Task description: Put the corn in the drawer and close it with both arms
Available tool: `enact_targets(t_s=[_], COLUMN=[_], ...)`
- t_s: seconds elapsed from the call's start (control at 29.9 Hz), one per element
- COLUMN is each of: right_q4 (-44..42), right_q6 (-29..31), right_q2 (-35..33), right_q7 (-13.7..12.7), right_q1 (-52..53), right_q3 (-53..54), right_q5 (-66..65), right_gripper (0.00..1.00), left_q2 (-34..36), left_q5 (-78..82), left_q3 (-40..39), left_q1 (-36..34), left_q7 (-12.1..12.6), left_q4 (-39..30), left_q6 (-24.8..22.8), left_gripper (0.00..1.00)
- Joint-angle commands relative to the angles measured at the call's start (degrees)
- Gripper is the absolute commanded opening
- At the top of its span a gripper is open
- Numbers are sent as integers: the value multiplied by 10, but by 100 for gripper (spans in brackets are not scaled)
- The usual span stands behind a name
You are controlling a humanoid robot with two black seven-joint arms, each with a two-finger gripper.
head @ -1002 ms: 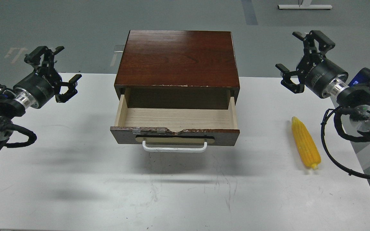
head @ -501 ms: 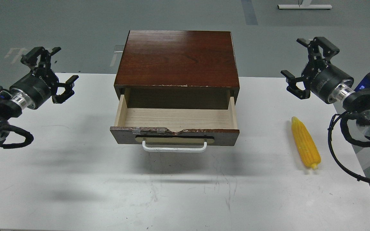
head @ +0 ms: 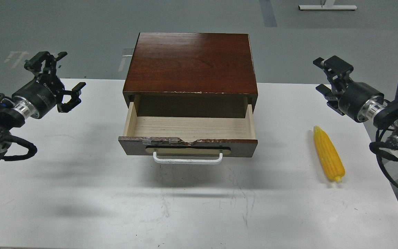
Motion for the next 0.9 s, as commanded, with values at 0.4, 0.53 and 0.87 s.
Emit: enact_targets(t_s=[0.4, 0.53, 0.87], right_q4=[0, -27, -76], right_q6=[-82, -83, -84], right_q2=[-16, -16, 46], right_q7=[-75, -75, -81], right_q1=[-8, -23, -72], right_q3=[-187, -196, -197], right_q5=[-211, -242, -270], right_gripper=[92, 89, 72], left_q2=[-7, -7, -5], left_q5=[1, 1, 1], left_q3=[1, 1, -3], left_q1=[16, 21, 32], left_q7=[-3, -3, -3], left_q4=[0, 0, 0], left_q6=[2, 4, 3], left_gripper=[98, 98, 98])
